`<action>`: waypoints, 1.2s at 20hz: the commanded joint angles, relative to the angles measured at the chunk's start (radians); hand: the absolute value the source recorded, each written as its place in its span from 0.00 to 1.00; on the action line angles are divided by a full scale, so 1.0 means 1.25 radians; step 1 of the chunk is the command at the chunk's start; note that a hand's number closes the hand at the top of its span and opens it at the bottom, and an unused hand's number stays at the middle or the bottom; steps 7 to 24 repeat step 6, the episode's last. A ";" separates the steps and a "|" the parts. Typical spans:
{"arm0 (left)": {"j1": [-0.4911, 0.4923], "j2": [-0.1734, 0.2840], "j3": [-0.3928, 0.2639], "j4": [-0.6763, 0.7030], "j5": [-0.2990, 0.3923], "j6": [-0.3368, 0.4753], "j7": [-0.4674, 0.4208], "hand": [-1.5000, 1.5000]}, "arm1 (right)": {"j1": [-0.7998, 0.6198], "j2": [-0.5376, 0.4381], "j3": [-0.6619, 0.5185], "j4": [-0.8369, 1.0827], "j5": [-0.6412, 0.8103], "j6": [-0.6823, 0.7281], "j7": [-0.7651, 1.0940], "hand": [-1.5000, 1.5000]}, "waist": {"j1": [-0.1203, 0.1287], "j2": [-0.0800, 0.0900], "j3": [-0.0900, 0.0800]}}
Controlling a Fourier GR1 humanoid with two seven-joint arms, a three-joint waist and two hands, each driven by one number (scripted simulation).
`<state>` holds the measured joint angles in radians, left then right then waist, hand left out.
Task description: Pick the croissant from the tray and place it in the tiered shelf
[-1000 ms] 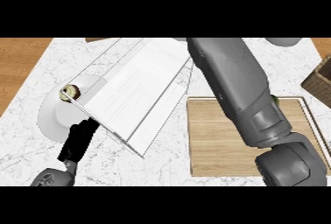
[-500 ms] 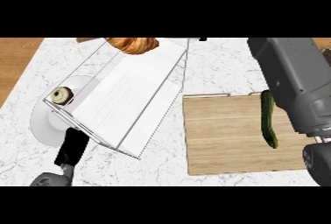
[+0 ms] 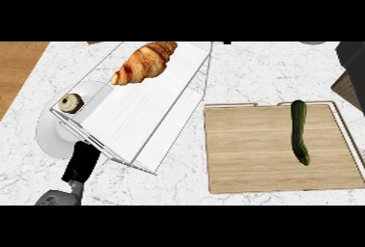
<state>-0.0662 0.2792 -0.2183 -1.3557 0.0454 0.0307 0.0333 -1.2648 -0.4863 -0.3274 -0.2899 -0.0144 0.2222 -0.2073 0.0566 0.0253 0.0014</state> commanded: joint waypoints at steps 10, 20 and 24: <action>-0.005 -0.016 0.001 -0.012 -0.009 0.003 0.011 0.50 | 0.019 -0.082 0.025 0.061 0.046 0.107 -0.071 0.00 | 0.004 0.000 0.000; -0.005 -0.016 0.001 -0.012 -0.009 0.003 0.011 0.50 | 0.019 -0.082 0.025 0.061 0.046 0.107 -0.071 0.00 | 0.004 0.000 0.000; -0.005 -0.016 0.001 -0.012 -0.009 0.003 0.011 0.50 | 0.019 -0.082 0.025 0.061 0.046 0.107 -0.071 0.00 | 0.004 0.000 0.000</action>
